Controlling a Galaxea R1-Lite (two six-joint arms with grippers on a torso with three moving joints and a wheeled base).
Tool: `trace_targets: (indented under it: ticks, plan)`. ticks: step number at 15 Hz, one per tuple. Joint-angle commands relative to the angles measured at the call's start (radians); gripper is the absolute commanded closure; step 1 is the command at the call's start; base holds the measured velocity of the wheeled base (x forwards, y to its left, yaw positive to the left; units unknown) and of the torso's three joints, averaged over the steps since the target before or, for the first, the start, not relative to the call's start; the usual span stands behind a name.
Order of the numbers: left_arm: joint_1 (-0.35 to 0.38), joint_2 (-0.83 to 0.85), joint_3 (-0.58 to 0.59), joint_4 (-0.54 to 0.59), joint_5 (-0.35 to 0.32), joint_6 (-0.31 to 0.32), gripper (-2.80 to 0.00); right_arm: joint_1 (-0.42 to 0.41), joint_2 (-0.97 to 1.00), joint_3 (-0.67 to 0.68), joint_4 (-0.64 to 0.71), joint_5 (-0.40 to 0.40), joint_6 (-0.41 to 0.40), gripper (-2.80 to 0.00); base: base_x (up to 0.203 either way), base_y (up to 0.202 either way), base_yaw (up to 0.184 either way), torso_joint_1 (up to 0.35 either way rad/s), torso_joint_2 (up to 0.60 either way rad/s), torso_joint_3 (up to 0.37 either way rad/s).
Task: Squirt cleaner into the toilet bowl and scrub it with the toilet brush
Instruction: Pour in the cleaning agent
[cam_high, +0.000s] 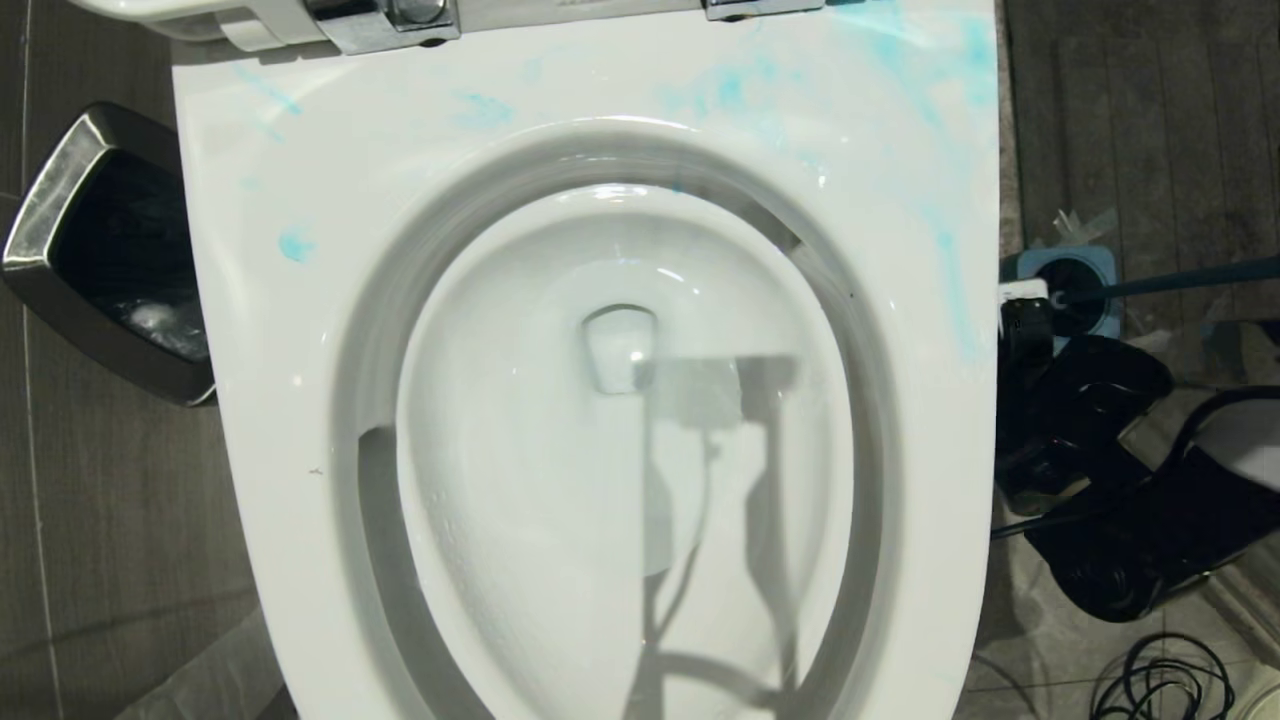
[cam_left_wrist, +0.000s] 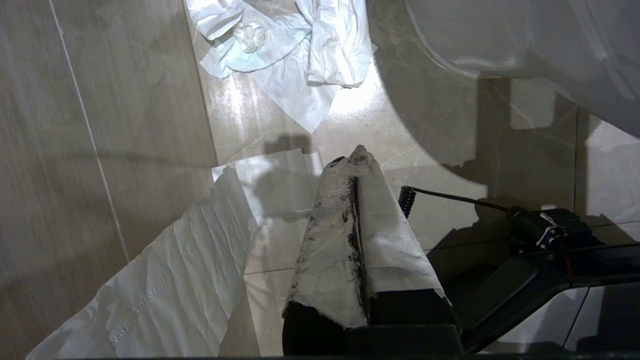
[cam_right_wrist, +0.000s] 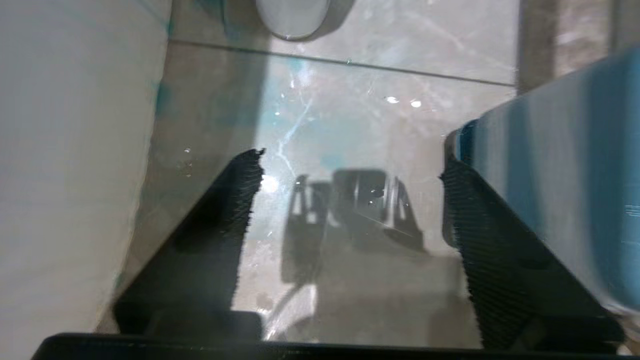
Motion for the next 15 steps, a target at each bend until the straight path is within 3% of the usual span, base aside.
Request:
trace_targets:
  ticks: [1,5,12,15]
  plan:
    - [0.000,0.002,0.000,0.000,0.000,0.001,0.00,0.003,0.106,-0.088,-0.013,0.001,-0.024,-2.80,0.000,0.000,0.000,0.000,0.00,0.000]
    - [0.000,0.002,0.000,0.000,0.000,0.001,0.00,0.003,0.188,-0.248,-0.014,0.018,-0.042,-2.80,0.000,0.000,0.000,0.000,0.00,0.000]
    - [0.000,0.002,0.000,0.000,0.000,0.001,0.00,-0.012,0.292,-0.633,-0.014,0.189,-0.125,-2.80,0.000,0.000,0.000,0.000,0.00,0.000]
    - [0.000,0.002,0.000,0.000,0.000,0.001,0.00,-0.021,0.317,-0.764,-0.009,0.210,-0.147,-2.80,0.000,0.000,0.000,0.000,0.00,0.000]
